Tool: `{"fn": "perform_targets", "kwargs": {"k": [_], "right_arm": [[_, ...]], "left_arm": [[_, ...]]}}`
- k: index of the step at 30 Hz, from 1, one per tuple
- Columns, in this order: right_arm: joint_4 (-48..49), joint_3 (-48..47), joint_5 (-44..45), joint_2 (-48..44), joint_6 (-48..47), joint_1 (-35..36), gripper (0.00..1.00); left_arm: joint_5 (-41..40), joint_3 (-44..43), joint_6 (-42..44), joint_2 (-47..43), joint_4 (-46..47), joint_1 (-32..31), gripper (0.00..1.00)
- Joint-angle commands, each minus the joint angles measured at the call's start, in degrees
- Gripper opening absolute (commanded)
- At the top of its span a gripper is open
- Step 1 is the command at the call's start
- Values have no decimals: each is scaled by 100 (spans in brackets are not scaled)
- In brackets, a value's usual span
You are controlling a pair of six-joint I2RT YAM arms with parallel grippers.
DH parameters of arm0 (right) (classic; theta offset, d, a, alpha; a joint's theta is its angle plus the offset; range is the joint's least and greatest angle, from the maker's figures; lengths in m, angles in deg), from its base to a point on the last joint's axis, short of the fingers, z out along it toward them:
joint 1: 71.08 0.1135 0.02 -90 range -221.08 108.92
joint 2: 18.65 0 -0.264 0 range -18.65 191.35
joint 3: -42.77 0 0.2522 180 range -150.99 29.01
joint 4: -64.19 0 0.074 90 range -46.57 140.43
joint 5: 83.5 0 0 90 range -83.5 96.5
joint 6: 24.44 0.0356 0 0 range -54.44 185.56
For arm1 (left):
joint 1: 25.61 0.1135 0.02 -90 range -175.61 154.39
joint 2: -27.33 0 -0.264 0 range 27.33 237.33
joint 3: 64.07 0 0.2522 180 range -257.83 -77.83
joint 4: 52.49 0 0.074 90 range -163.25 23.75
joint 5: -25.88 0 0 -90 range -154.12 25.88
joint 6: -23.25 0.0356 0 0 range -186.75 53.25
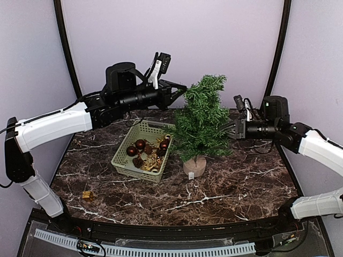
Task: Decorate the small christmas tree
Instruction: Wrap the side of the string light in the gap of the branches.
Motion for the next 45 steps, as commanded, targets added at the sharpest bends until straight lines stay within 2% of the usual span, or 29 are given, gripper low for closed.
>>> {"fn": "perform_targets", "kwargs": {"k": [1, 6, 9, 36, 45], "right_arm": [[9, -32, 873, -311, 99, 43, 0], [-336, -118, 1768, -1018, 310, 39, 0], [-479, -187, 1945, -1256, 411, 36, 0], [16, -77, 921, -778, 818, 241, 0], [20, 55, 1033, -517, 861, 265, 0]], "left_arm": [[64, 81, 37, -214, 249, 5, 0], [28, 109, 49, -252, 250, 8, 0], [24, 119, 48, -266, 257, 10, 0], [15, 155, 50, -249, 294, 23, 0], [31, 156, 47, -257, 311, 19, 0]]}}
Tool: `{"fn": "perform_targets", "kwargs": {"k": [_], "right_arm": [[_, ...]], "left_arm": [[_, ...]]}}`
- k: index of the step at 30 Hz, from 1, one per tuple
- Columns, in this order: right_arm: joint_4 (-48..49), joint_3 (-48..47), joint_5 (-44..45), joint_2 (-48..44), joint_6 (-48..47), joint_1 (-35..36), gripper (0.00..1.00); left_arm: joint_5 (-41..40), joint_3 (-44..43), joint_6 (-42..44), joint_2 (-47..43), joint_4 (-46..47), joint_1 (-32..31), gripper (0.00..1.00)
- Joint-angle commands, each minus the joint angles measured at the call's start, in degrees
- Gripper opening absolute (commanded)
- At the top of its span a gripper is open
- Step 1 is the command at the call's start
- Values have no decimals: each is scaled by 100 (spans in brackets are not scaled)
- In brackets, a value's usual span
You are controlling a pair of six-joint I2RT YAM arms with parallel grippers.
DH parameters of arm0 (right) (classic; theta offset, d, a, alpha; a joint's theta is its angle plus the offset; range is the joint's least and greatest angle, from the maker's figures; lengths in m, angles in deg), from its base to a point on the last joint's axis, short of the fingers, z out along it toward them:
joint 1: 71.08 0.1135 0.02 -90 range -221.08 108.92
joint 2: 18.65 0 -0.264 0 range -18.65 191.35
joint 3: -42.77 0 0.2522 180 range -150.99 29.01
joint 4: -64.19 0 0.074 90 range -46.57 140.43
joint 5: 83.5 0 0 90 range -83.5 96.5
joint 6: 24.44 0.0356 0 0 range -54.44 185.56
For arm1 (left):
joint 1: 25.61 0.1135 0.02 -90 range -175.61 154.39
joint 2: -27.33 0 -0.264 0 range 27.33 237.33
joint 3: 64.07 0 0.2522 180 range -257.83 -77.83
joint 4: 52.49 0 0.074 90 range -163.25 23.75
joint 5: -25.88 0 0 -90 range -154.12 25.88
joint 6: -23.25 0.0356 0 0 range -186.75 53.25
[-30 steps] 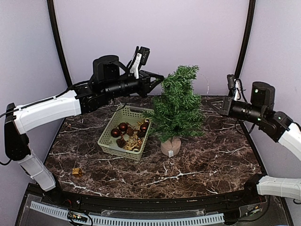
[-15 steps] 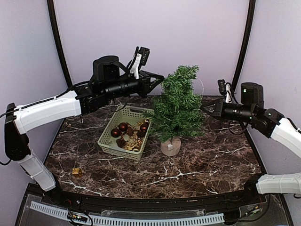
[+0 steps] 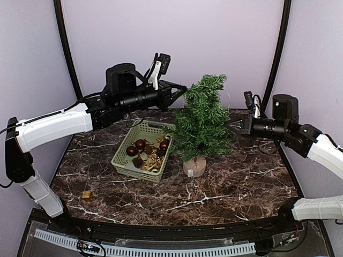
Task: Decorate the small christmas tree
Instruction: Wrap the side of the string light in the gap of the branches.
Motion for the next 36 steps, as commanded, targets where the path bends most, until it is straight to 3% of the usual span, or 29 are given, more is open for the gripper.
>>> {"fn": "perform_targets", "kwargs": {"k": [1, 22, 36], "right_arm": [[274, 97, -10, 250, 6, 46, 0], [593, 124, -25, 921, -306, 54, 0], [-444, 195, 761, -279, -225, 48, 29]], "left_arm": [[49, 71, 48, -258, 178, 16, 0], [45, 62, 61, -238, 216, 34, 0], [-34, 153, 98, -396, 218, 52, 2]]}}
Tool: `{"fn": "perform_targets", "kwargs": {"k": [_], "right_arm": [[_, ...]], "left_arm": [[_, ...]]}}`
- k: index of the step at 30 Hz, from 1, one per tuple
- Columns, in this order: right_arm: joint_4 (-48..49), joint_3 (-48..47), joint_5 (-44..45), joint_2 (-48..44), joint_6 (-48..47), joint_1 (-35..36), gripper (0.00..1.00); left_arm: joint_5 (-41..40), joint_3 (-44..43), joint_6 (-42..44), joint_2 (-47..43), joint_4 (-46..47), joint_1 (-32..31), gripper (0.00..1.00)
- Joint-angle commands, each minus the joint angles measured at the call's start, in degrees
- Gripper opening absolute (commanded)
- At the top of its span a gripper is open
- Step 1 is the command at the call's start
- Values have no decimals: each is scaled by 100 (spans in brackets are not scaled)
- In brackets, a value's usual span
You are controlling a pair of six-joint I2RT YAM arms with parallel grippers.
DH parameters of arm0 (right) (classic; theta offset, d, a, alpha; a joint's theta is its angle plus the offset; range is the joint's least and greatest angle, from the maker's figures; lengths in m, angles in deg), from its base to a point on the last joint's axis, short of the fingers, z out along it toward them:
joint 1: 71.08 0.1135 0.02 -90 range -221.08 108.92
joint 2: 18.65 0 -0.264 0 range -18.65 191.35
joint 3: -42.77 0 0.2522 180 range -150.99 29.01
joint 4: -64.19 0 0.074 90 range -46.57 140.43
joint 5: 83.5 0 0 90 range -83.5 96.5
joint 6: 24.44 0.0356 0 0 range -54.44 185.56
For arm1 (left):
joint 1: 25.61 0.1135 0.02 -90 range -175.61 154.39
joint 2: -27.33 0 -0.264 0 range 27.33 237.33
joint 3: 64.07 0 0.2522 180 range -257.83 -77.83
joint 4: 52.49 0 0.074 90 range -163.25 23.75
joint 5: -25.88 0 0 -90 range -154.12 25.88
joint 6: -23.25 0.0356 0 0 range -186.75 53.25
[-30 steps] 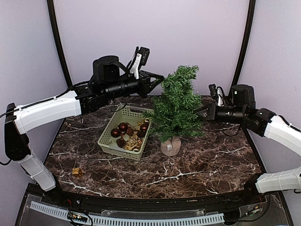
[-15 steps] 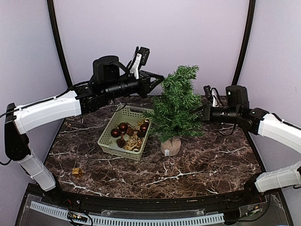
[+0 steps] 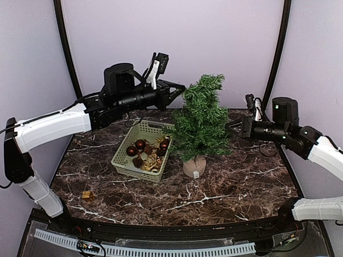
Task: Decorate the small christmas tree
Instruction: Wrap the side of the string light in the gap of the branches.
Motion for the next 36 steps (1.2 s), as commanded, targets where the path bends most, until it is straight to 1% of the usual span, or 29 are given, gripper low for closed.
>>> {"fn": "perform_targets", "kwargs": {"k": [1, 4, 5, 8, 10, 13, 15, 20, 24, 27, 33, 36], "right_arm": [[-333, 57, 395, -307, 18, 35, 33], [-522, 27, 502, -416, -10, 30, 42], [-606, -1, 542, -438, -37, 33, 48], [-1019, -128, 1006, -594, -157, 35, 71], [-1261, -173, 1373, -768, -182, -4, 82], [-1429, -234, 1480, -1008, -318, -124, 91], [-1475, -283, 1445, -1148, -431, -241, 93], [-1422, -501, 1341, -1391, -667, -386, 95], [-1232, -668, 1497, -1671, -776, -388, 96], [-1179, -777, 1463, -1783, -837, -395, 96], [-1313, -989, 1450, -1958, -991, -396, 96], [-1406, -1277, 1436, -1937, -1027, -396, 95]], "left_arm": [[-25, 105, 96, -346, 187, 19, 2], [-47, 139, 108, -381, 194, 28, 4], [-45, 146, 106, -395, 198, 32, 5], [-55, 163, 115, -426, 188, 27, 9], [-71, 179, 130, -444, 187, 33, 12], [-56, 191, 131, -468, 179, 36, 13], [-31, 181, 118, -462, 179, 36, 15], [20, 154, 119, -445, 166, 36, 21], [62, 148, 113, -443, 161, 38, 31], [50, 148, 114, -475, 153, 38, 43], [43, 241, 122, -652, 119, 36, 51], [18, 361, 108, -823, 112, 43, 55]]}}
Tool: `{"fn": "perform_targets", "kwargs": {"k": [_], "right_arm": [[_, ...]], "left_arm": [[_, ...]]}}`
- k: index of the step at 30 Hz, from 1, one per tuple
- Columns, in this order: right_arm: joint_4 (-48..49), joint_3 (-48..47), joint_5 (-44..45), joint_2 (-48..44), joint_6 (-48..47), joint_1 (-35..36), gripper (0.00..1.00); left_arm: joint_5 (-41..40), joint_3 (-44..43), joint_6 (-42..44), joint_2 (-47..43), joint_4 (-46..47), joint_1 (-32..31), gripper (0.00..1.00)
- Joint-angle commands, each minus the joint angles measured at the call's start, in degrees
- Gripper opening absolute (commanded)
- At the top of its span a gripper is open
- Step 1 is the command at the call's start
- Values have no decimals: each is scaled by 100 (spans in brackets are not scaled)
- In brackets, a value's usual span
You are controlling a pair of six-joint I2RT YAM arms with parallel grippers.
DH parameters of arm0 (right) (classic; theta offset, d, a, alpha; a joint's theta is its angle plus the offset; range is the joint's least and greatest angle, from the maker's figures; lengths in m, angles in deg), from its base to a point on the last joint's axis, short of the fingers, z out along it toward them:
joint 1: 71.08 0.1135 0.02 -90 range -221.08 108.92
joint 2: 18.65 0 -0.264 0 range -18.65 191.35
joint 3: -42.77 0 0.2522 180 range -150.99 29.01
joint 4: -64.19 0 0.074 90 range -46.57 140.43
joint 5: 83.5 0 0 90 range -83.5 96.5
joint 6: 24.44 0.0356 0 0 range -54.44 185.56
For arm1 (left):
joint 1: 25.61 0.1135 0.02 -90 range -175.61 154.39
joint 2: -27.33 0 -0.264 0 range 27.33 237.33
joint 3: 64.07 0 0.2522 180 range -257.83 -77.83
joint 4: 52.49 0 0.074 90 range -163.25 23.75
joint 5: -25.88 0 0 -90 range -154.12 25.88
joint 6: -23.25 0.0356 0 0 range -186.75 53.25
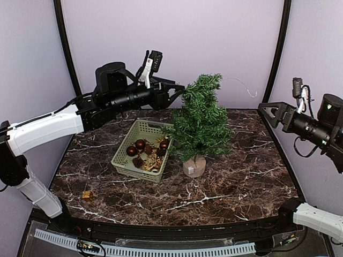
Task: Decorate the small christmas tree
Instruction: Wrap the side of the string light in the gap of the branches.
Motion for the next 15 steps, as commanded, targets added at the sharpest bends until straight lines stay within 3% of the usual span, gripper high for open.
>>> {"fn": "perform_targets", "kwargs": {"k": [1, 15], "right_arm": [[-5, -549, 57, 55, -171, -22, 95], [-1944, -3009, -81, 1909, -973, -22, 72]], "left_arm": [[15, 168, 18, -535, 87, 38, 57], [-332, 425, -265, -948, -666, 34, 62]]}}
